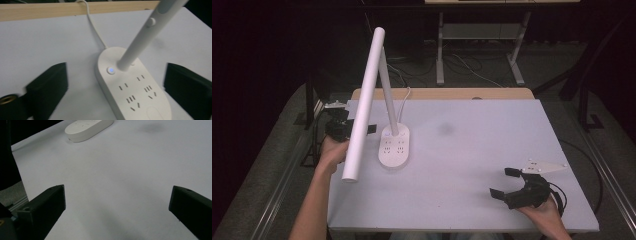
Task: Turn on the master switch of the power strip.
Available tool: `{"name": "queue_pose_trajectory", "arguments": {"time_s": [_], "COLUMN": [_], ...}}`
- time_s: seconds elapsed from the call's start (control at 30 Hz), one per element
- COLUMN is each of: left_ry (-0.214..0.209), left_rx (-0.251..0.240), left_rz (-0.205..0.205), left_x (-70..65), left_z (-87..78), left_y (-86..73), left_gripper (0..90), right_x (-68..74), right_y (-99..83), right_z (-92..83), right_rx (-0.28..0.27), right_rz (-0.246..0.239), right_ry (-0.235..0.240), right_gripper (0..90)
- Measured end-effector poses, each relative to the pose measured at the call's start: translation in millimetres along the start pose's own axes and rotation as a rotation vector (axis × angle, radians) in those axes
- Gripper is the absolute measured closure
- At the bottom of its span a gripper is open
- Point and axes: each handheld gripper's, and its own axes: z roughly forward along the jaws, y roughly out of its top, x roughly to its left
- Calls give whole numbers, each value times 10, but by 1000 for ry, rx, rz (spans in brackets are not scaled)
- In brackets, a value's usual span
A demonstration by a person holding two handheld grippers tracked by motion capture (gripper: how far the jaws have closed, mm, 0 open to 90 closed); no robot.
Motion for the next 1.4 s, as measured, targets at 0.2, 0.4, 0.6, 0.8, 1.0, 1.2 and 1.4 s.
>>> {"name": "queue_pose_trajectory", "arguments": {"time_s": [0.2,0.4,0.6,0.8,1.0,1.2,1.4], "left_ry": [-18,-36,-39,-52,-66,-88,-111], "left_rx": [-30,-53,-67,-88,-103,-111,-117], "left_rz": [-5,9,23,26,19,27,38], "left_x": [-60,-123,-175,-212,-271,-342,-447], "left_z": [-86,-159,-219,-275,-300,-315,-321], "left_y": [-49,-131,-228,-344,-483,-607,-720], "left_gripper": [0,0,0,0,0,0,0], "right_x": [6,8,8,11,15,21,31], "right_y": [4,4,4,4,4,5,5], "right_z": [-6,-9,-10,-9,-9,-8,-7], "right_rx": [-6,-7,-7,-7,-6,-7,-10], "right_rz": [0,1,2,2,1,1,4], "right_ry": [-1,-1,-1,-2,-2,1,1], "right_gripper": [2,2,2,2,2,2,2]}}
